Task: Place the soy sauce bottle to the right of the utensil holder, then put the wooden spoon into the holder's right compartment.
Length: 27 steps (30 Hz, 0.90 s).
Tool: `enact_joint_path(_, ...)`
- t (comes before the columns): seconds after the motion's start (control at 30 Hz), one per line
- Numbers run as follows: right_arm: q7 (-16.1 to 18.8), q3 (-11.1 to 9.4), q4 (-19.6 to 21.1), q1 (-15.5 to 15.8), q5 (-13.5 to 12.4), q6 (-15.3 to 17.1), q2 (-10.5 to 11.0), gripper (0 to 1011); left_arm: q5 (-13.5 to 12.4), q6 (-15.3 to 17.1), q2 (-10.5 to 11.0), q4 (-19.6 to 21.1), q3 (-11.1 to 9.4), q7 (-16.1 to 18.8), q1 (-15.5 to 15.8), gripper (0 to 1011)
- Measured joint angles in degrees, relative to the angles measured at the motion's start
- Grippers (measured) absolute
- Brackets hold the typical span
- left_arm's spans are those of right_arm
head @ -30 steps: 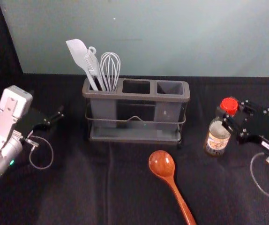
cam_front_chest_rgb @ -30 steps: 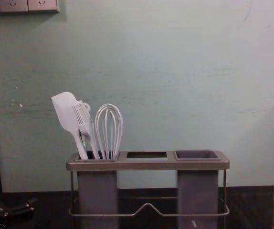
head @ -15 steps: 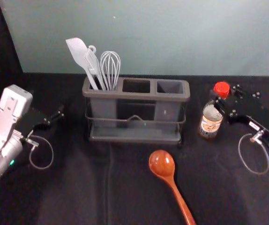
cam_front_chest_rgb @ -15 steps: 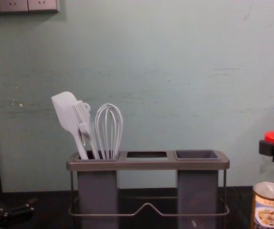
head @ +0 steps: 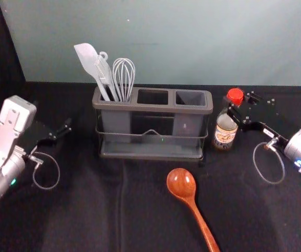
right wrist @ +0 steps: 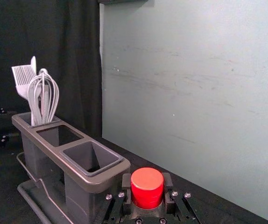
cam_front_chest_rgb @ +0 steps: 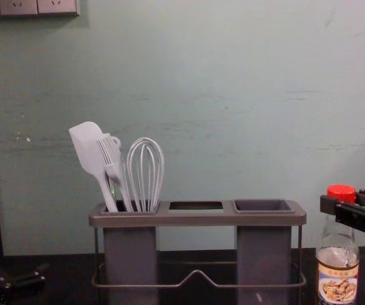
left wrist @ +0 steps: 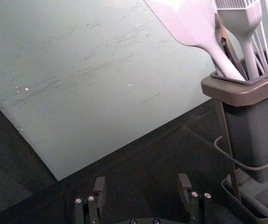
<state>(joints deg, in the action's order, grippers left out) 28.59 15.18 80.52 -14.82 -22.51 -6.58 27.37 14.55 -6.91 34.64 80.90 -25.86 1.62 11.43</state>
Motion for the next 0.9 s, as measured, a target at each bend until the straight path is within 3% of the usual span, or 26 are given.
enact_joint_path(0.6,0.91,0.03,-1.83,-0.43,-1.03,-0.39,-0.76,381,0.0,0.0,0.0,0.0,0.0,0.0,0.0,1005)
enact_joint_path(0.73,0.88,0.0,-1.7,-0.42,-0.99,-0.37,-0.71,470,0.0,0.0,0.0,0.0,0.0,0.0,0.0,1005)
enact_joint_path(0.9,0.83,0.0,-1.6,-0.4,-0.93,-0.34,-0.68,650,0.0,0.0,0.0,0.0,0.0,0.0,0.0,1005)
